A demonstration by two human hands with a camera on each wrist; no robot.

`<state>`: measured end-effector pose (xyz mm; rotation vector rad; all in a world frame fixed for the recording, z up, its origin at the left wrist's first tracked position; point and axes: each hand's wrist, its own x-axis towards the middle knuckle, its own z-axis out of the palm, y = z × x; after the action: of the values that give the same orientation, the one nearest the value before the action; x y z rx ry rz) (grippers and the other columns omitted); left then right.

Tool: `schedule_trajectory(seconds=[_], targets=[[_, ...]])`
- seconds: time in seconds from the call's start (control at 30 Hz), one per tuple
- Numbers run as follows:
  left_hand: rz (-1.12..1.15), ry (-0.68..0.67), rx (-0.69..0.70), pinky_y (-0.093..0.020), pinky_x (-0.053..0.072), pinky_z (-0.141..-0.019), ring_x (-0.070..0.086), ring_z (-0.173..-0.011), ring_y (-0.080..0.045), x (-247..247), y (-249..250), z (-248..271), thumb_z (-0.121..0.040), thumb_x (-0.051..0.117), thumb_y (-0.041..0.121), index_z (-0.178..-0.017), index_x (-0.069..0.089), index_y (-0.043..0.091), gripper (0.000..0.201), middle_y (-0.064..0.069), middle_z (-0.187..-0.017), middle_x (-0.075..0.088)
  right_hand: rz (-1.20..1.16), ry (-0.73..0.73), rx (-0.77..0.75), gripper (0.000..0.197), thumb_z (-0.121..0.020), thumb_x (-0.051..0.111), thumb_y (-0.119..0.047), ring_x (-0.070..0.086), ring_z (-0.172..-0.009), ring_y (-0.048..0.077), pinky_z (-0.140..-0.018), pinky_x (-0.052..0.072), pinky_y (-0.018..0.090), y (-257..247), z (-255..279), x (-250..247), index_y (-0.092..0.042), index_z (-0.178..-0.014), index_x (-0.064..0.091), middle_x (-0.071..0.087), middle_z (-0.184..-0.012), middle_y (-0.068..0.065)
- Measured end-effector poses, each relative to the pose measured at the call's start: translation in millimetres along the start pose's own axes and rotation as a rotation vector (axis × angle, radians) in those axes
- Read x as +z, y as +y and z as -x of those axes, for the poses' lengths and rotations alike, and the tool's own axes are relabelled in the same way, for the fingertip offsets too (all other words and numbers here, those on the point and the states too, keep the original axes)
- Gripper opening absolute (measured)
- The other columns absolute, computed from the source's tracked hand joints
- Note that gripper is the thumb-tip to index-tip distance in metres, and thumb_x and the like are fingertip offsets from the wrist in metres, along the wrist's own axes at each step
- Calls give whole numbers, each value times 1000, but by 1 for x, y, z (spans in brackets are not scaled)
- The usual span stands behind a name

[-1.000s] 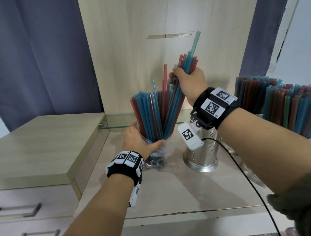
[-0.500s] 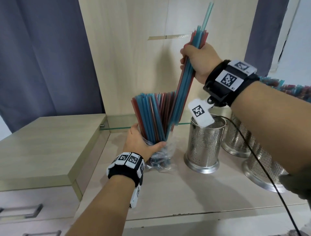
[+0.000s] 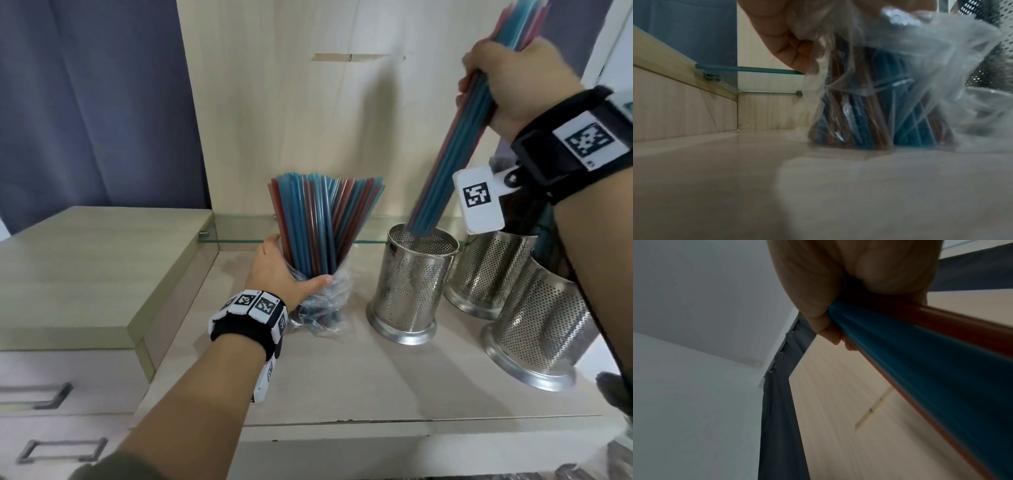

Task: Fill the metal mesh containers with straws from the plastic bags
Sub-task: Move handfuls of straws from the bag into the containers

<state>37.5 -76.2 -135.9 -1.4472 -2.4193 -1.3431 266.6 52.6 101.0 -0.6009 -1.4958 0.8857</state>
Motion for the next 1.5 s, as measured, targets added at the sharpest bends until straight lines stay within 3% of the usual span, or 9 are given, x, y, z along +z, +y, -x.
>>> schedule_trajectory(seconds=[0.37, 0.5, 0.67, 0.77, 0.93, 1.13, 1.3, 1.4, 1.5], targets=[[-7, -4, -3, -32, 43, -101, 50, -122, -18, -3, 4, 3, -51, 87, 59, -136, 39, 15, 107, -1, -130, 51, 212, -175, 282, 10, -86, 70, -13, 69, -76, 24, -90, 57, 43, 111, 36, 12, -12, -77, 68, 69, -76, 5], [9, 2, 0, -31, 43, -99, 51, -120, -17, -2, 5, 3, -51, 88, 56, -135, 39, 16, 105, 0, -129, 51, 609, -227, 338, 34, -87, 71, -35, 60, -83, 20, -72, 48, 25, 114, 47, 9, -6, -105, 70, 66, -102, 8], [9, 1, 0, -33, 46, -100, 52, -119, -17, -1, 3, 2, -49, 88, 59, -134, 41, 17, 106, 1, -127, 52, 827, -458, 456, 67, -91, 56, -59, 57, -108, 28, -87, 35, 25, 104, 60, 4, -7, -134, 55, 60, -129, 12], [14, -1, 1, -33, 45, -100, 52, -120, -17, -1, 2, 2, -50, 88, 58, -135, 40, 17, 106, 1, -128, 51, 874, -333, 402, 98, -79, 58, -72, 51, -125, 34, -92, 37, 30, 82, 68, -1, -2, -145, 39, 50, -143, 18], [22, -13, 4, -33, 45, -100, 51, -120, -16, 0, 1, -1, -49, 89, 59, -134, 39, 17, 107, 1, -128, 51, 566, -117, -212, 66, -83, 74, -44, 54, -113, 17, -101, 44, 35, 61, 121, 13, -16, -136, 46, 57, -125, 2], [65, -25, -28, -35, 53, -93, 58, -109, -12, 1, -2, -2, -38, 82, 74, -131, 44, 22, 114, 8, -120, 58, 349, -575, 442, 77, -91, 69, -33, 54, -106, 0, -84, 39, 15, 59, 161, 64, -6, -149, 27, 54, -132, 0], [35, -36, -17, -35, 50, -94, 55, -113, -18, -2, 0, 1, -44, 86, 68, -135, 41, 13, 115, -1, -123, 55, 295, -399, 638, 47, -90, 67, -38, 55, -81, 17, -75, 43, 30, 90, 144, 85, -2, -115, 50, 57, -94, 8], [26, -37, -6, -35, 50, -95, 55, -112, -18, -3, 2, 1, -43, 87, 66, -133, 41, 14, 114, 0, -122, 55, 144, -310, 629, 103, -72, 83, -46, 52, -125, 27, -101, 45, 38, 105, 132, 101, -1, -147, 28, 52, -136, 12], [-10, -17, 10, -27, 45, -90, 51, -108, -14, -4, 6, 3, -46, 88, 61, -137, 39, 15, 113, 0, -123, 50, 38, -300, 465, 135, -31, 91, -66, 56, -124, 22, -106, 46, 45, 143, 116, 105, -15, -143, 35, 58, -134, 3]])
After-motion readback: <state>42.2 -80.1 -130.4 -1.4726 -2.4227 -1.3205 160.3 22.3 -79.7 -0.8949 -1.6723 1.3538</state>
